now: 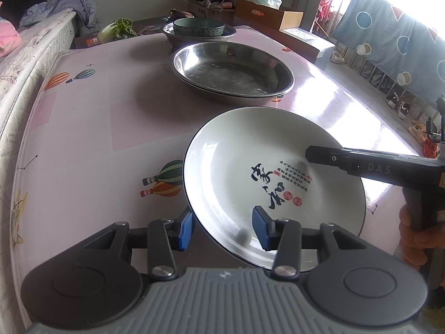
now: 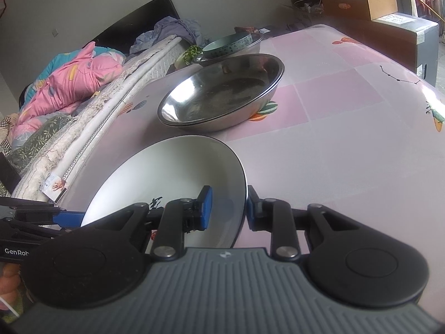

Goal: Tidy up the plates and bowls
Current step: 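Carry the held white calligraphy plate with both tools toward the steel plates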

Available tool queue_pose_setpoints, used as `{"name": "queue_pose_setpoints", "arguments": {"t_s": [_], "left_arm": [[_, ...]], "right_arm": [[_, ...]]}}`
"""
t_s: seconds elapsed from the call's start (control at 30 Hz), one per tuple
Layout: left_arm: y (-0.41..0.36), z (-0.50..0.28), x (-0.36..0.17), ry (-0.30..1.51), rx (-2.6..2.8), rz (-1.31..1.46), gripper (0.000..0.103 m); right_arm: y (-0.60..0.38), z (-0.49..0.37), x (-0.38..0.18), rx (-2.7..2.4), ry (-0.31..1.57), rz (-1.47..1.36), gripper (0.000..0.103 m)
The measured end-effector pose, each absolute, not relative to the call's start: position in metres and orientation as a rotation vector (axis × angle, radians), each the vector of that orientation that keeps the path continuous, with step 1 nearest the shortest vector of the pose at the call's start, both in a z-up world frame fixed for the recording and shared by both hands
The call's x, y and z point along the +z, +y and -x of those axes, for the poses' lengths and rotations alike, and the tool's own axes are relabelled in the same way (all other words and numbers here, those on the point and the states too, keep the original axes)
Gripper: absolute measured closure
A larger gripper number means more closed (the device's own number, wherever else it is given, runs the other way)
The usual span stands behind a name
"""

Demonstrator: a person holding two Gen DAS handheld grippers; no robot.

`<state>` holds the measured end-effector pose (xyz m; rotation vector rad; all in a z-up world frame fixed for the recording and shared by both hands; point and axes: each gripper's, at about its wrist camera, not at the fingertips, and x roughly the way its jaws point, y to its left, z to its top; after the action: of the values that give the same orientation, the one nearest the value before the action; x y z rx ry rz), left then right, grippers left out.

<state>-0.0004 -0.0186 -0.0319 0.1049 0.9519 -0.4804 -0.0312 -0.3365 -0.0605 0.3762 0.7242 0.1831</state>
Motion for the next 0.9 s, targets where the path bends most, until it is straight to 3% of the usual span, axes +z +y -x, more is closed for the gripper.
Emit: {"name": "queue_pose_setpoints", "arguments": {"t_s": [0.67,0.9], "left_arm": [[-0.027,-0.01,-0.039,0.957,-0.462,-0.112,0.049],[-0.03,-0.011,-0.039,0.956,-0.452,-0.111,0.046]], "right_arm": [[-0.334,0.044,-0.058,0.19,0.717,-0.285,0.079],[-0.328,0.045,-0.056,0.182,0.716,-0.256,0.074]]}}
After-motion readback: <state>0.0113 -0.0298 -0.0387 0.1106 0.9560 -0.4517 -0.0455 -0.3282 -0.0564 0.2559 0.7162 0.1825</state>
